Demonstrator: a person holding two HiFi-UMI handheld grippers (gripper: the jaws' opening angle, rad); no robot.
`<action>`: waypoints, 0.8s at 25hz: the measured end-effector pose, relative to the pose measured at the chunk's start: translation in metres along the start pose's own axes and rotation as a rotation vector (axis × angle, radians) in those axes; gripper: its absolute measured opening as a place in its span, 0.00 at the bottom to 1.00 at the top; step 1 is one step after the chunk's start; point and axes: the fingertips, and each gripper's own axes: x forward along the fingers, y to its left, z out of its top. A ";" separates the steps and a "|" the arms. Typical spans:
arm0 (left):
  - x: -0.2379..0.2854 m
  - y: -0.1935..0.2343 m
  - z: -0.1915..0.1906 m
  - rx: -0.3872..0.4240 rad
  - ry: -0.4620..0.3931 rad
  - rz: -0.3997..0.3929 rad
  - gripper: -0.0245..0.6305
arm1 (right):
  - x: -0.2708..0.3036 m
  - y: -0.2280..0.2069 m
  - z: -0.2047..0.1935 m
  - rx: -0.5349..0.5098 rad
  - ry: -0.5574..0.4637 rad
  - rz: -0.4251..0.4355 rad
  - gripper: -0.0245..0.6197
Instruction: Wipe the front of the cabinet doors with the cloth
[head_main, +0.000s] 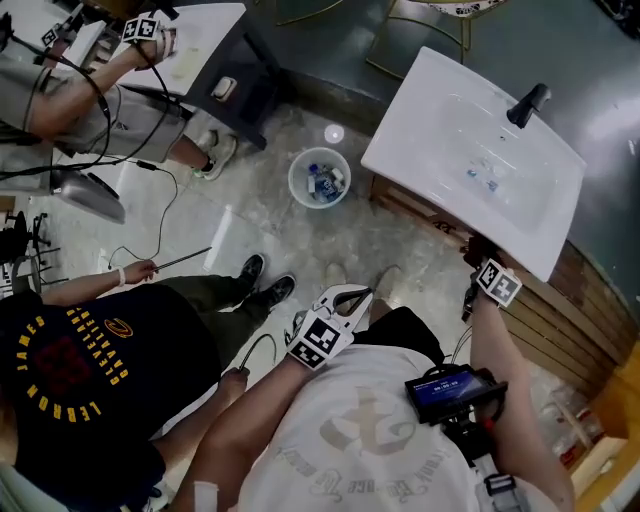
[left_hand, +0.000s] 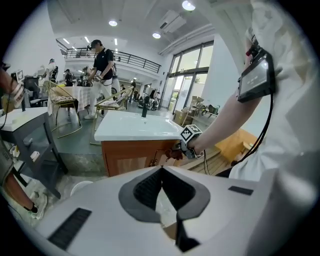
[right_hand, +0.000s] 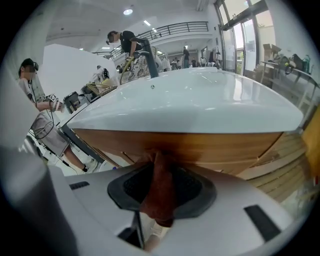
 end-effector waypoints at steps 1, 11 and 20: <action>0.004 -0.004 0.001 0.003 0.003 -0.004 0.06 | -0.002 -0.008 -0.002 0.002 0.003 -0.004 0.23; 0.040 -0.039 0.016 0.050 0.040 -0.038 0.06 | -0.018 -0.102 -0.010 0.009 0.020 -0.088 0.23; 0.052 -0.055 0.012 0.072 0.081 -0.038 0.06 | -0.030 -0.196 -0.027 0.019 0.033 -0.215 0.23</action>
